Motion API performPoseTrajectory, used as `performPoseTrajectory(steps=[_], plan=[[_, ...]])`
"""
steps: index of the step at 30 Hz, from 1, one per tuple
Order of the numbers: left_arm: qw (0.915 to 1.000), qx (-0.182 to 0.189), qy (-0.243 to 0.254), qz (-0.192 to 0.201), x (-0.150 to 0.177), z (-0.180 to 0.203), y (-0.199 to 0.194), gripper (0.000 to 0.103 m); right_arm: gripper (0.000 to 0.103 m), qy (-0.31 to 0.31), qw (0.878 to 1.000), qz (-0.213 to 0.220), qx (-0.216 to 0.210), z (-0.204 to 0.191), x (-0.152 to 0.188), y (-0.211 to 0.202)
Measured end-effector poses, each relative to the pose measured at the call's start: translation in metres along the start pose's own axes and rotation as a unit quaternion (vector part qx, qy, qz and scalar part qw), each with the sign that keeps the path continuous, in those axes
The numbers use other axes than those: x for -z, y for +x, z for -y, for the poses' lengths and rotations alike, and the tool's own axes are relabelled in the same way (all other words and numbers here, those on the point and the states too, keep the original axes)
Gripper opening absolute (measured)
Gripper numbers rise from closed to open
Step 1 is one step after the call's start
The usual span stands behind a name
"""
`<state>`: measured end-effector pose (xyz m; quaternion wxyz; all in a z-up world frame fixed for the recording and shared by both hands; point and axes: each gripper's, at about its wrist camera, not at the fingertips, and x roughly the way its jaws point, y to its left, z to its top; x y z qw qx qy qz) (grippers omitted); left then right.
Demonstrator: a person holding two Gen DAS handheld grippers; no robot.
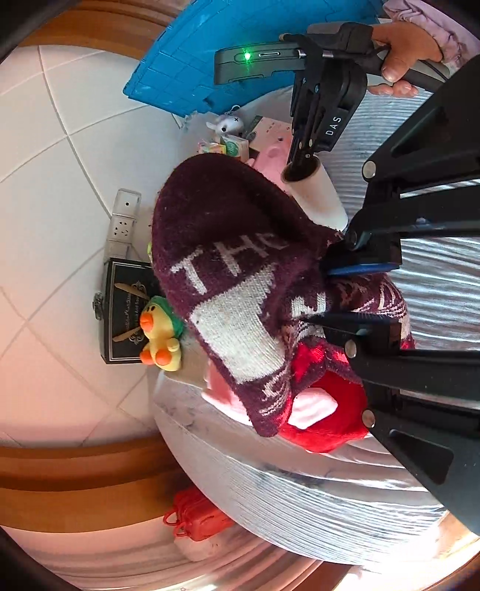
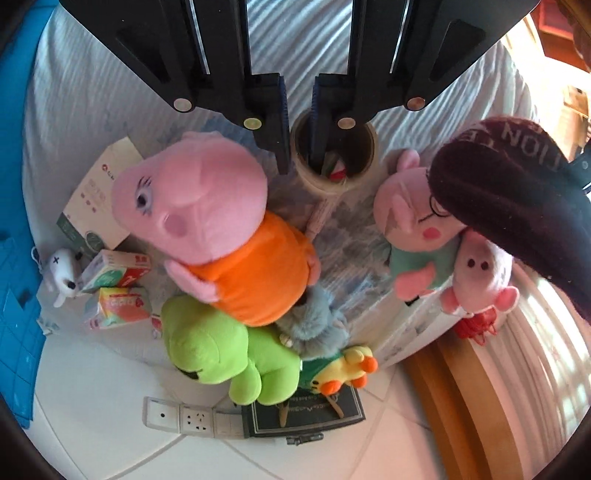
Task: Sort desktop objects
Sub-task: 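Lift and carry the plush, hat and paper roll over the blue crate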
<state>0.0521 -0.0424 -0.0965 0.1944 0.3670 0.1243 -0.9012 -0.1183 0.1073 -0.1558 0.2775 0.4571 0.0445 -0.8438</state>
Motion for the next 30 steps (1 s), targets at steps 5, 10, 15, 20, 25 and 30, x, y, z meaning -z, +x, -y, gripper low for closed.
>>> performPoseTrajectory(steps=[5,10,15,20,25,30], plan=[[0.9999,0.006,0.008,0.014,-0.010,0.014,-0.014,0.016,0.008,-0.007,0.999,0.031,-0.006,-0.003,-0.014,-0.023],[0.9987,0.009,0.025,0.044,-0.025,0.037,-0.031,0.016,0.008,-0.005,0.996,0.093,-0.012,-0.003,-0.024,-0.072],[0.9954,0.036,0.040,0.079,-0.049,0.069,-0.051,0.016,0.008,-0.006,0.984,0.178,0.012,0.006,-0.034,-0.143],[0.9872,0.081,0.065,0.121,-0.074,0.113,-0.074,0.016,0.008,0.018,0.969,0.242,0.051,0.029,-0.038,-0.214],[0.9708,0.141,0.105,0.163,-0.100,0.175,-0.101,0.016,0.008,0.043,0.946,0.306,0.101,0.053,-0.028,-0.287],[0.9493,0.210,0.146,0.183,-0.118,0.255,-0.123,0.016,0.008,0.066,0.920,0.353,0.161,0.085,-0.007,-0.358]])
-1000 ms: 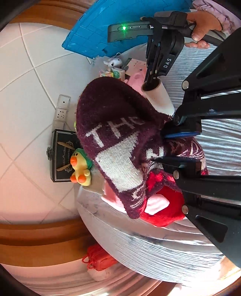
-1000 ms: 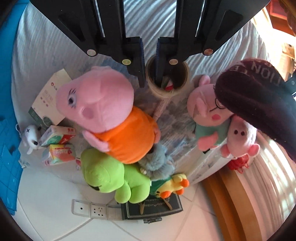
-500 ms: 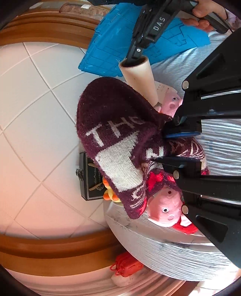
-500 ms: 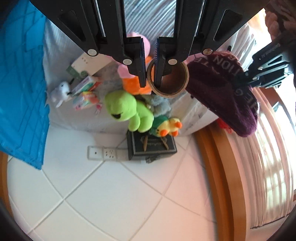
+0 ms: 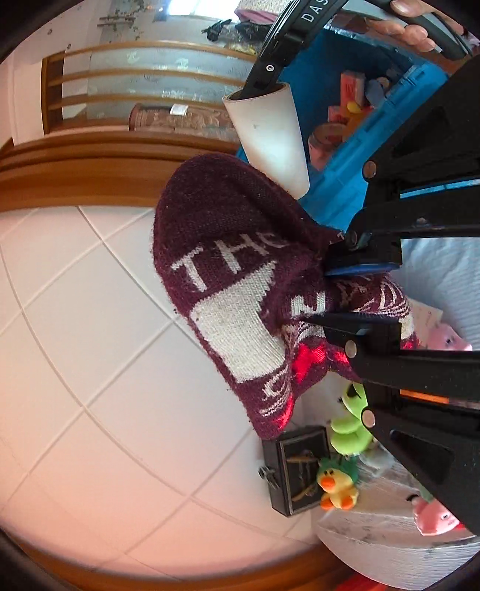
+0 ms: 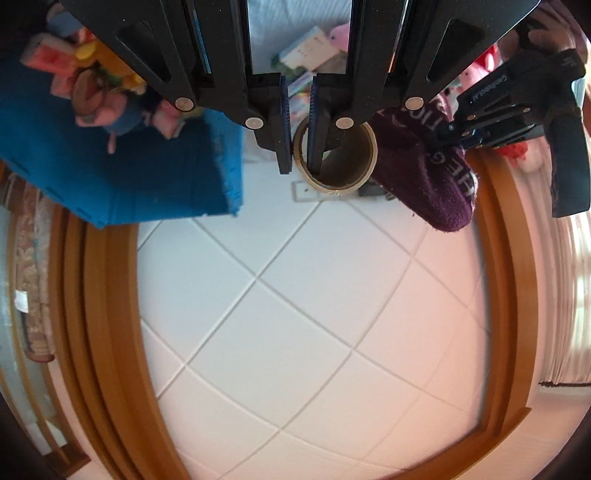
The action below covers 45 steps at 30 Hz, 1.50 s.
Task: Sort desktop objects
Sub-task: 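Lift and carry the plush, hat and paper roll over the blue crate, then open both grippers to drop the plush, hat and paper roll into the crate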
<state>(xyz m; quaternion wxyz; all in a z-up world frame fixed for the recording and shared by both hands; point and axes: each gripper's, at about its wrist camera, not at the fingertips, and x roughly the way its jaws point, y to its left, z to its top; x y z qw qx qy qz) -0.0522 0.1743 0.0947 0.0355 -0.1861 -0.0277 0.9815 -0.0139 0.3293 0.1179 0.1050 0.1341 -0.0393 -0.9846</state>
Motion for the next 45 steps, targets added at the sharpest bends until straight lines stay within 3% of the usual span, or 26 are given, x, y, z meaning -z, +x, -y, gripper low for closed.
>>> performPoseTrajectory(steps=[5,12,21,25,30,33,37,39,42,45], plan=[[0.9976,0.067,0.009,-0.019,-0.028,0.069,0.036,0.016,0.008,0.001,0.997,0.006,0.078,0.065,-0.020,-0.035],[0.9891,0.103,0.023,-0.102,-0.050,0.152,0.105,0.016,0.008,0.006,0.990,-0.039,0.132,0.153,-0.031,-0.035],[0.9713,0.086,0.018,-0.221,-0.069,0.211,0.207,0.016,0.008,0.024,0.983,-0.128,0.128,0.249,-0.045,0.017],[0.9616,0.037,0.021,-0.271,-0.057,0.222,0.245,0.016,0.008,0.036,0.976,-0.168,0.132,0.276,-0.041,0.047],[0.9326,0.006,0.019,-0.360,-0.017,0.219,0.283,0.016,0.009,0.071,0.968,-0.211,0.116,0.301,-0.029,0.091],[0.9215,0.011,0.017,-0.388,0.002,0.216,0.295,0.016,0.009,0.069,0.962,-0.237,0.114,0.304,-0.010,0.115],[0.9276,-0.012,0.031,-0.372,0.011,0.213,0.302,0.016,0.009,0.070,0.951,-0.281,0.104,0.311,0.011,0.135],[0.9265,-0.012,0.036,-0.374,0.015,0.214,0.301,0.017,0.008,0.071,0.946,-0.294,0.113,0.316,0.016,0.137],[0.9266,-0.016,0.044,-0.373,0.018,0.212,0.301,0.018,0.008,0.088,0.947,-0.289,0.105,0.323,0.017,0.134],[0.9324,-0.036,0.060,-0.355,0.014,0.211,0.301,0.019,0.009,0.074,0.949,-0.286,0.112,0.320,0.015,0.134]])
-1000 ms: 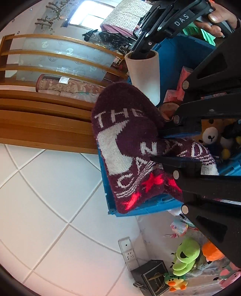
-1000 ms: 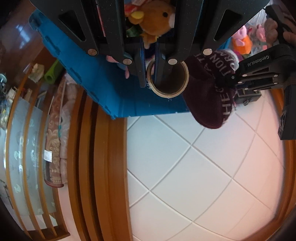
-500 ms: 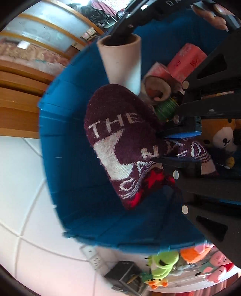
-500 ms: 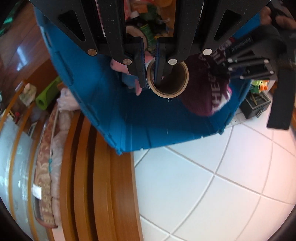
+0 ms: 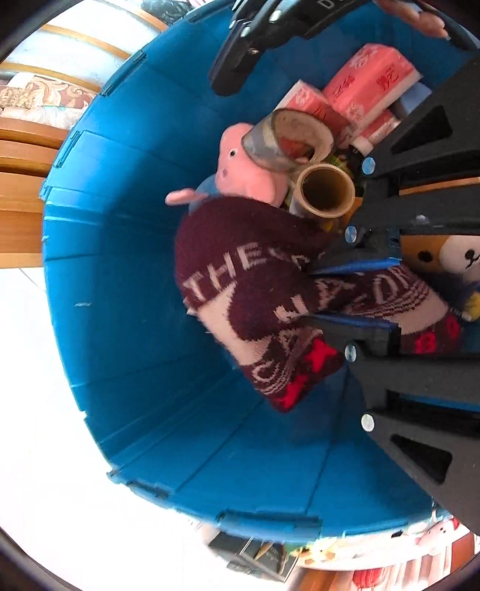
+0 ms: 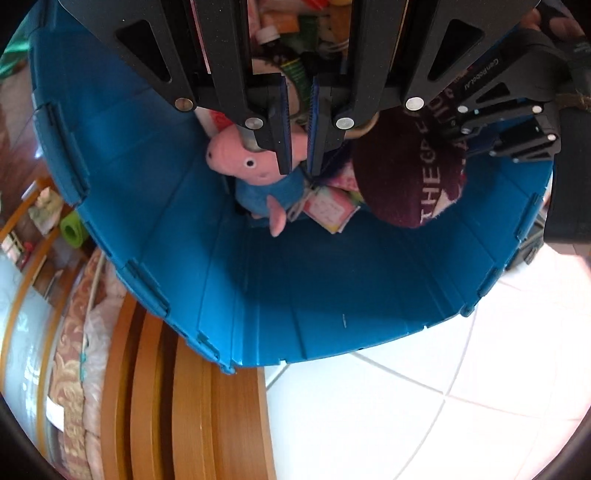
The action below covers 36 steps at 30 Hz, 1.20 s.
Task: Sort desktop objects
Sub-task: 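Open both grippers to drop the plush, hat and paper roll into the crate, then move both grippers back to the toys on the bed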
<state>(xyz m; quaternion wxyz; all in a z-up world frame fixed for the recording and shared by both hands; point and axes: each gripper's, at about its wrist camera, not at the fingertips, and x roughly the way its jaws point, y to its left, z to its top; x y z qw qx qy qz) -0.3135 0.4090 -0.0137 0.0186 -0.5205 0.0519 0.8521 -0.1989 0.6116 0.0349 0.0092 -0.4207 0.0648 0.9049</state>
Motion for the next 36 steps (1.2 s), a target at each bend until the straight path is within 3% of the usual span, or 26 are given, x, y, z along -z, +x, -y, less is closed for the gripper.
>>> performPoseTrajectory(steps=[3,5,7,10,13,14,15,17,20,29,36], plan=[[0.9998,-0.008,0.004,0.020,0.001,-0.001,-0.007,0.020,0.009,-0.006,1.000,-0.010,0.001,-0.003,0.001,0.004],[0.9997,-0.003,0.005,0.022,0.001,-0.002,-0.009,0.029,0.009,-0.007,1.000,-0.016,0.004,-0.004,0.000,0.007],[0.9997,0.002,0.005,0.024,-0.001,-0.001,-0.011,0.048,0.009,-0.007,1.000,-0.019,0.006,-0.004,0.000,0.008],[0.9993,0.003,0.003,0.038,-0.008,0.000,-0.017,0.049,0.014,-0.007,1.000,-0.023,0.011,-0.004,0.000,0.010],[0.9991,0.018,-0.004,0.039,-0.008,-0.005,-0.033,0.050,0.046,0.003,1.000,-0.018,0.018,-0.001,-0.002,0.007],[0.9991,0.024,-0.002,0.034,-0.007,-0.002,-0.035,0.050,0.069,0.007,1.000,-0.014,0.018,0.000,-0.003,0.004],[0.9992,0.028,0.004,0.028,-0.006,-0.003,-0.042,0.049,0.083,0.012,1.000,-0.005,0.015,0.001,-0.003,-0.002],[0.9983,0.041,0.023,0.035,-0.003,-0.005,-0.060,0.049,0.085,0.015,1.000,0.011,0.010,0.000,-0.005,-0.014],[0.9954,0.047,0.050,0.067,0.007,-0.009,-0.095,0.050,0.103,0.013,1.000,0.020,0.002,-0.005,-0.004,-0.033],[0.9808,0.077,0.050,0.172,0.060,-0.046,-0.175,0.053,0.103,0.014,0.998,0.059,-0.008,-0.024,0.025,-0.102],[0.9624,0.123,0.002,0.242,0.122,-0.102,-0.190,0.053,0.103,0.008,0.993,0.113,-0.032,-0.067,0.071,-0.151]])
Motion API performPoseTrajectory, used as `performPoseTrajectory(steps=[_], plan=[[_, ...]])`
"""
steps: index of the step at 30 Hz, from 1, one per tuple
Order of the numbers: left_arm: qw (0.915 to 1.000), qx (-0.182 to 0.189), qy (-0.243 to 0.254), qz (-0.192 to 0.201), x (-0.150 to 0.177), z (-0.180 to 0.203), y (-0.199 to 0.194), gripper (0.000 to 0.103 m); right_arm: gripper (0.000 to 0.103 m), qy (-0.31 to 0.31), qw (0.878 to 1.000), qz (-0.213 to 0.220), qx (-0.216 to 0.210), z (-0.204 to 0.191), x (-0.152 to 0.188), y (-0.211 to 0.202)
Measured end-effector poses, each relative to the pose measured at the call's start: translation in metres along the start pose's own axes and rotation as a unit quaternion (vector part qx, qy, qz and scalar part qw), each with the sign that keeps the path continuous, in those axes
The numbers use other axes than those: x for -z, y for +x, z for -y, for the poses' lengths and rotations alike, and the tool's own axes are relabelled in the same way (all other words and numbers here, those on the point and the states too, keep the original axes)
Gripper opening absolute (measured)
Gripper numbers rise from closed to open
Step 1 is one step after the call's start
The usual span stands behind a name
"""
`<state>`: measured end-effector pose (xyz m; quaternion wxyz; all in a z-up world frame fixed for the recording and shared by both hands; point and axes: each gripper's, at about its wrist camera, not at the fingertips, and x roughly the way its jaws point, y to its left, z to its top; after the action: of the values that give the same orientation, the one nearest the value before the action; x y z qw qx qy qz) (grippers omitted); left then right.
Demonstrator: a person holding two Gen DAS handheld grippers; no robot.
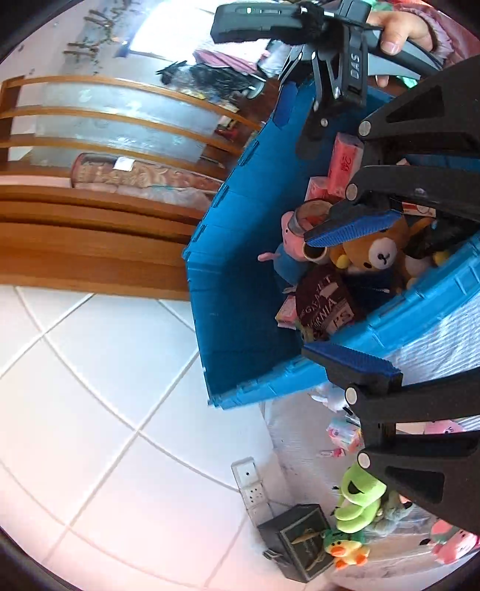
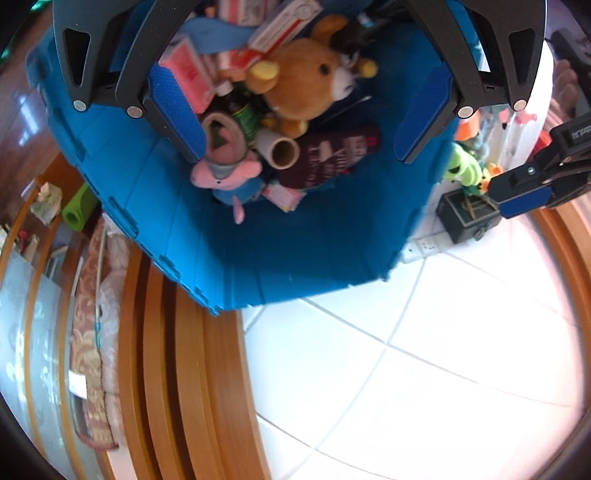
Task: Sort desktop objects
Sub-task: 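Move both grippers back to the toys on the bed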
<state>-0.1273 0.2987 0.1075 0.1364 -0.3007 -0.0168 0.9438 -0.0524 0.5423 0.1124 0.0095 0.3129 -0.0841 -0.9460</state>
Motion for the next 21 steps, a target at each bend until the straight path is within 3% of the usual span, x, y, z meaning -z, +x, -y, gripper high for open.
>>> performPoseTrajectory(steps=[7,11,15,21], plan=[[0.9965,-0.016,-0.078,0.025,0.059,-0.073,-0.025,0.053,0.103,-0.015,0.997,0.070,-0.003,-0.069,0.023,-0.030],[0.9916,-0.098,-0.082,0.022,0.098,-0.115,-0.036,0.053,0.103,-0.041,0.993,0.104,-0.022,-0.116,0.033,-0.039],[0.9799,-0.175,-0.095,-0.007,0.137,-0.163,-0.038,0.053,0.103,-0.073,0.987,0.126,-0.061,-0.167,0.043,-0.039],[0.9693,-0.199,-0.138,-0.043,0.188,-0.222,-0.038,0.053,0.103,-0.131,0.980,0.117,-0.096,-0.242,0.061,-0.012]])
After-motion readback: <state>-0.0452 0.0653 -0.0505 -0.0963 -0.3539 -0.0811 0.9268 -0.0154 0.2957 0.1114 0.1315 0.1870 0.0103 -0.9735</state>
